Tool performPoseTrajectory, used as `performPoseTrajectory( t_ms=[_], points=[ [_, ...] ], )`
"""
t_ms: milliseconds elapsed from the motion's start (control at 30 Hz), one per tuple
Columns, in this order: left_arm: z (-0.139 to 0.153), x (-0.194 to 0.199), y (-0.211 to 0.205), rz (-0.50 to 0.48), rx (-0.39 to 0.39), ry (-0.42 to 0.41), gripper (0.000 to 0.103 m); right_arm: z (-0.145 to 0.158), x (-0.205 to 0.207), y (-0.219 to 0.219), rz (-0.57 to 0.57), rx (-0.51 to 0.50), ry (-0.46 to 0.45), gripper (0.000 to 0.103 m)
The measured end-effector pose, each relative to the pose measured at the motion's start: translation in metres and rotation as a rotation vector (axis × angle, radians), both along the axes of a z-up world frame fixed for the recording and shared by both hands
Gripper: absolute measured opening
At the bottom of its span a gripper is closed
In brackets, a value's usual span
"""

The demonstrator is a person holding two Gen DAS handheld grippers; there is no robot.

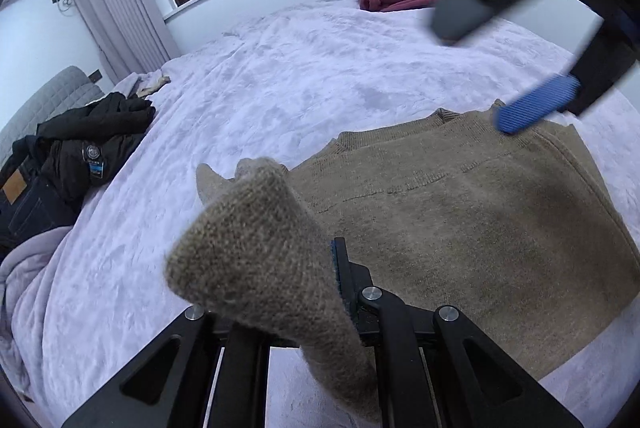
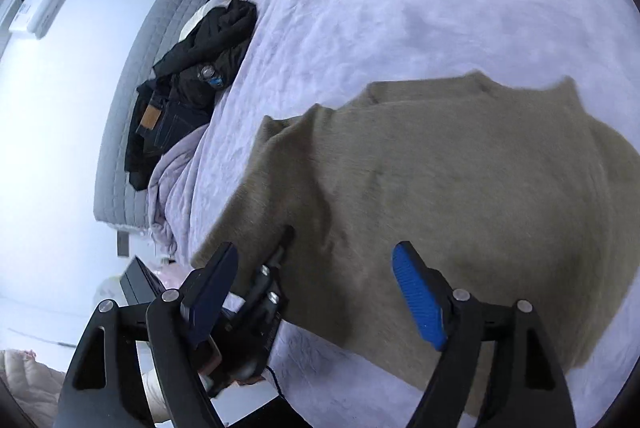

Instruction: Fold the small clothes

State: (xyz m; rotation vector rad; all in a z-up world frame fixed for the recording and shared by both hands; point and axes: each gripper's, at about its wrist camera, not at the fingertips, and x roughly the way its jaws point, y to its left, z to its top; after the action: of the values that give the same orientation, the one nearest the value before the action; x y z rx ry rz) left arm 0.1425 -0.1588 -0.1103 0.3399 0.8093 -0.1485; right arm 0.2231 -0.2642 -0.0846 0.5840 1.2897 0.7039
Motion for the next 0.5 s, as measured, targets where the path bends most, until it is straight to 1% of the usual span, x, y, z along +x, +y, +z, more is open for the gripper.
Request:
performPoseTrajectory(
  t_ms=[67, 133, 233, 300, 367, 500],
  points=[
    [-0.002, -0.003, -0.002, -0.017, 0.008, -0.008, 0.010, 0.001, 0.026, 0.038, 0.106, -0.017, 0.023, 0.085],
    [-0.002, -0.004, -0.003, -0.028, 0.007, -0.012, 0.010, -0.002, 0.050, 0.078, 0.205, -0.070, 0.039, 0.087],
    [-0.003, -0.005, -0.002, -0.032, -0.006, -0.013, 0.010, -0.017, 0.070, 0.140, 0.385, -0.150, 0.080, 0.091],
    [-0.004, -0.004, -0.001, -0.031, -0.018, -0.013, 0.010, -0.026, 0.079, 0.175, 0.472, -0.226, 0.080, 0.092],
    [-0.004, -0.003, 0.000, -0.030, -0.028, -0.013, 0.010, -0.033, 0.088, 0.198, 0.508, -0.280, 0.072, 0.092],
    [-0.003, -0.002, 0.001, -0.025, -0.040, -0.014, 0.010, -0.043, 0.099, 0.229, 0.536, -0.343, 0.060, 0.092]
  ],
)
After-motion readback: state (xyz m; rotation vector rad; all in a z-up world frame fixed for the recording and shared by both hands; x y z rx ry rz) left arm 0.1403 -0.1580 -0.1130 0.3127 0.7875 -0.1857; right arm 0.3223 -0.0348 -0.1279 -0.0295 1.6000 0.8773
